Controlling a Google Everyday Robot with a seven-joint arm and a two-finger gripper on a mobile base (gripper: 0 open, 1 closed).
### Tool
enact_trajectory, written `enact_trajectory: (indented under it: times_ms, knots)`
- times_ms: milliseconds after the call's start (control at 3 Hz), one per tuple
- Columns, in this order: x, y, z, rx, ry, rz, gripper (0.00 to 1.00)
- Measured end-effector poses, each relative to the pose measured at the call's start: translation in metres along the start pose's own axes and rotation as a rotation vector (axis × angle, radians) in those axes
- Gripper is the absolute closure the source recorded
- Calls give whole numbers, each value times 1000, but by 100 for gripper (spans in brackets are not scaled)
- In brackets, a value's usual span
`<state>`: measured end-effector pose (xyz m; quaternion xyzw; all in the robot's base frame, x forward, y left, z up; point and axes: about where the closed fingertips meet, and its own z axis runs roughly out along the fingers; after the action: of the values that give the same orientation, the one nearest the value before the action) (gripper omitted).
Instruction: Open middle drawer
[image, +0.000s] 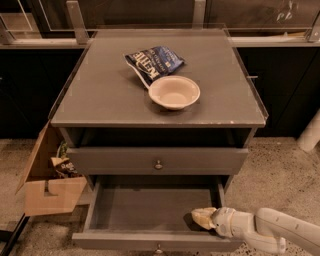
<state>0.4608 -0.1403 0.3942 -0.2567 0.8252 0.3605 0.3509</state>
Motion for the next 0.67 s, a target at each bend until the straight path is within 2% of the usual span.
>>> enact_trajectory:
  times_ms: [333,667]
  knots:
    - [-20,9,9,-64,18,-56,54]
    - [-30,14,10,-91,18,-81,29]
